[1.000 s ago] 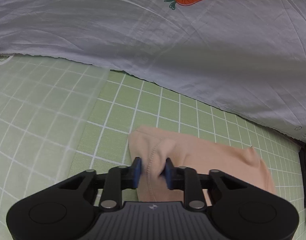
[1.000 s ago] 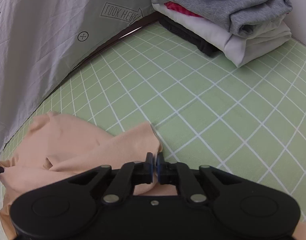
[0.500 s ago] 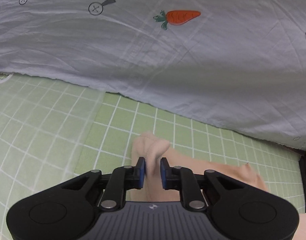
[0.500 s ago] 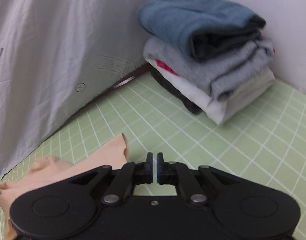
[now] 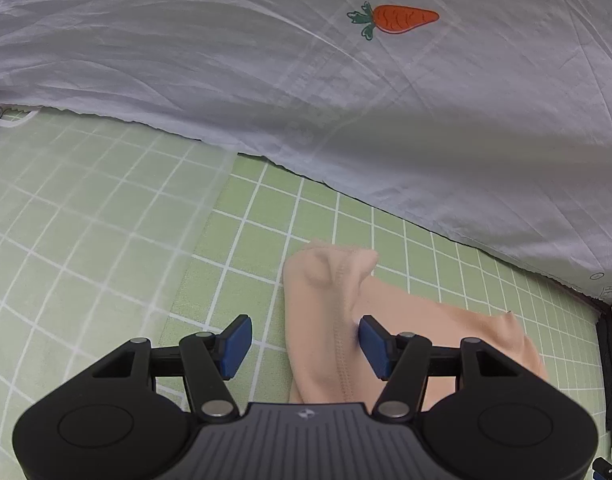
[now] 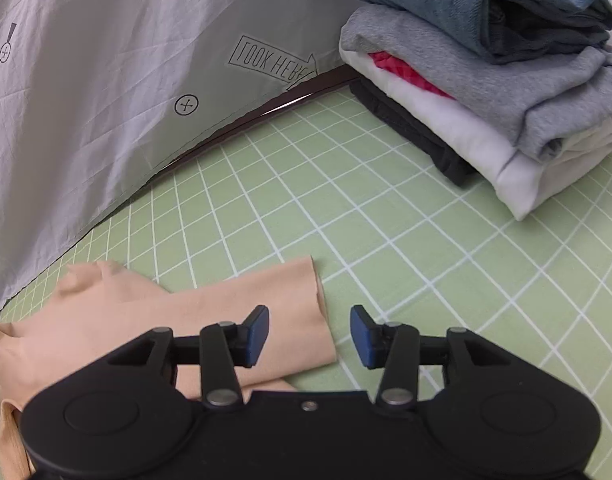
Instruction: Fold clothes
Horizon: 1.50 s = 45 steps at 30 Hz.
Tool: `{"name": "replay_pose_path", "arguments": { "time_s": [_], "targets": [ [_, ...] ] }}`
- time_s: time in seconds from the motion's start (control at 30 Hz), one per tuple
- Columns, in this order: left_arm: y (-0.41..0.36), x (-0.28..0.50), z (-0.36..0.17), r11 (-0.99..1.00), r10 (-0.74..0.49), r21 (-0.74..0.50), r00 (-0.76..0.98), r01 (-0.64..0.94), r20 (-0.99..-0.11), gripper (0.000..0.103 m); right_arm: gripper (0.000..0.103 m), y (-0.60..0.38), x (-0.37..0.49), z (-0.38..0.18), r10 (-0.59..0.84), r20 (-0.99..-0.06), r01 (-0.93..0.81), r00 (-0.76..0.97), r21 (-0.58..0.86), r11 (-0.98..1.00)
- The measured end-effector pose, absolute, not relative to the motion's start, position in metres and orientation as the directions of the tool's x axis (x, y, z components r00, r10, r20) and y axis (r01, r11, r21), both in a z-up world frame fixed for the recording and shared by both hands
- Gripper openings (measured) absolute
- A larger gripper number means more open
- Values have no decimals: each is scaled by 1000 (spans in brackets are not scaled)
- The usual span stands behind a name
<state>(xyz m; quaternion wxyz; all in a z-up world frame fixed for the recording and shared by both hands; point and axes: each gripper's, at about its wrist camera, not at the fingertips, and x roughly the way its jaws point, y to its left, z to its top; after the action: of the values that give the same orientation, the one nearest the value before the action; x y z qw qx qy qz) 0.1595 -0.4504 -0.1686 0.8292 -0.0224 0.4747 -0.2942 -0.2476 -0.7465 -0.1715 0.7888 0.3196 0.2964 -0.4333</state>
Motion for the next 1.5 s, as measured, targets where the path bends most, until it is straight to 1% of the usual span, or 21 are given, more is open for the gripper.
{"name": "replay_pose_path", "arguments": {
  "time_s": [0.1,0.33,0.37,0.43,0.57,0.67,0.77,0.83,0.97,1.07,1.13,1.2,1.23,1.27,1.3,1.4,1.5],
  "targets": [
    [-459,168,-173,823,-509,-310,374,476,-775,60,51,-760,-235,-176,-483,-747,865,457,248,436],
    [-472,183,-173,817,-521,-315,384,483,-762,60,52,-778,-218,-184,-473,-764,863,438,212,458],
    [-468,185,-172,816,-532,-332,390,474,-751,61,53,-779,-217,-184,-473,-766,862,436,205,463],
    [-455,187,-168,815,-553,-372,405,444,-728,67,53,-779,-216,-186,-469,-772,857,429,184,481],
    [-427,188,-165,818,-570,-435,434,376,-698,67,53,-778,-216,-187,-468,-765,848,442,186,497],
    [-411,189,-164,835,-550,-436,461,336,-697,68,53,-776,-216,-188,-461,-759,842,460,208,499],
    [-401,190,-167,848,-531,-443,466,292,-708,68,53,-775,-213,-188,-466,-759,844,454,199,498],
    [-406,190,-168,855,-518,-420,449,305,-728,68,53,-773,-213,-187,-468,-760,845,451,195,498],
    [-436,180,-174,848,-486,-302,413,436,-770,68,53,-771,-211,-188,-468,-756,842,456,198,501],
    [-458,173,-183,852,-434,-218,410,475,-802,68,53,-769,-208,-188,-471,-755,841,455,192,506],
    [-468,171,-188,852,-411,-184,410,490,-814,68,52,-767,-205,-188,-469,-756,834,456,180,521],
    [-477,168,-189,850,-388,-138,428,508,-816,70,37,-764,-202,-188,-463,-757,823,462,171,541],
    [-482,167,-190,849,-372,-109,439,517,-818,70,21,-763,-201,-188,-467,-758,821,456,156,550],
    [-485,166,-190,849,-357,-84,450,521,-818,71,11,-762,-200,-188,-471,-758,818,451,140,558],
    [-487,166,-191,850,-347,-67,459,523,-818,72,6,-761,-200,-188,-475,-758,815,447,126,566],
    [-490,166,-192,852,-328,-37,476,523,-816,73,4,-760,-209,-178,-505,-732,827,457,141,544],
    [-492,167,-193,853,-318,-23,486,521,-814,76,4,-754,-225,-151,-566,-673,842,476,162,515]
  ]
}}
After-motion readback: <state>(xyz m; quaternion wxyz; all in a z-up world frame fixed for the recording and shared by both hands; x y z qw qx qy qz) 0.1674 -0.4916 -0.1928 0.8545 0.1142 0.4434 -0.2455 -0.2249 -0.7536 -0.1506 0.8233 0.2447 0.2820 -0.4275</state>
